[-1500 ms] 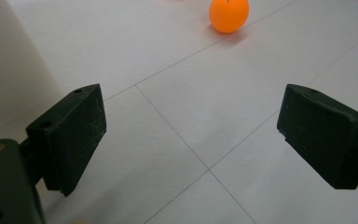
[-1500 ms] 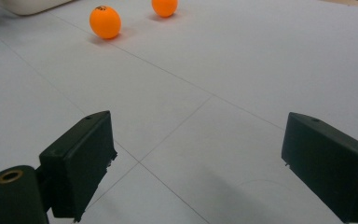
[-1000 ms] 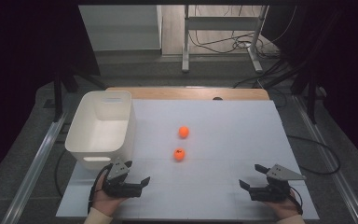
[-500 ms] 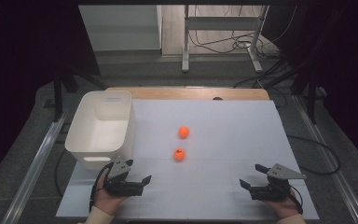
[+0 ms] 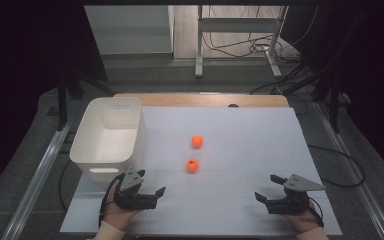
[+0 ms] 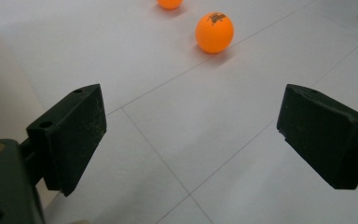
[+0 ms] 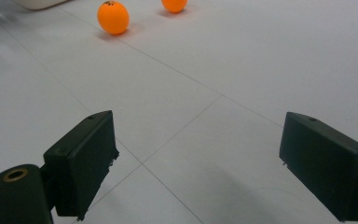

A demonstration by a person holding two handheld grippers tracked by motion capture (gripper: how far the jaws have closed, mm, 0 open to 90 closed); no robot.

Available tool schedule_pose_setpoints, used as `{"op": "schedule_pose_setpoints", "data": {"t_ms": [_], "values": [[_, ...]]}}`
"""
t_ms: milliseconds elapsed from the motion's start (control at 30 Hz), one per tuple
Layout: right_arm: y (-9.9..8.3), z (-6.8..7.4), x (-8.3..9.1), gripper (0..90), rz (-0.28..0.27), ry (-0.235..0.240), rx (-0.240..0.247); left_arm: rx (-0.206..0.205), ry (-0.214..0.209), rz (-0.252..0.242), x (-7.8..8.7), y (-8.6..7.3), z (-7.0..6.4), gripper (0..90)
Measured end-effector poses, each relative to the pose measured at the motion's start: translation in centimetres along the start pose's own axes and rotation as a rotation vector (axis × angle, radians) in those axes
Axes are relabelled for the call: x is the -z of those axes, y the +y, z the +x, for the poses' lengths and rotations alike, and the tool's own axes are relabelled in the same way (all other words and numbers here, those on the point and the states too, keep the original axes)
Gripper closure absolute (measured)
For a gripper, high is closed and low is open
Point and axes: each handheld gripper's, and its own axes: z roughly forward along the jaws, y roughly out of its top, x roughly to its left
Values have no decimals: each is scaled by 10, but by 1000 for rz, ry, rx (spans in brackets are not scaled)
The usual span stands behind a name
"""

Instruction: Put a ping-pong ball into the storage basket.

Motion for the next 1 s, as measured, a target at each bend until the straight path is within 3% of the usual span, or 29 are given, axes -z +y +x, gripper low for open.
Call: {"op": "schedule_pose_setpoints", "data": {"t_ms": [300,533,1000], "values": [[1,2,-3,113,10,0,9,-28,0,6,3,9,-11,90],[1,2,-5,114,20,-3,14,-29,-3,2,1,19,-10,90],[0,4,-5,115,29,-12,23,-68,-12,0,-6,43,-15,90]]}}
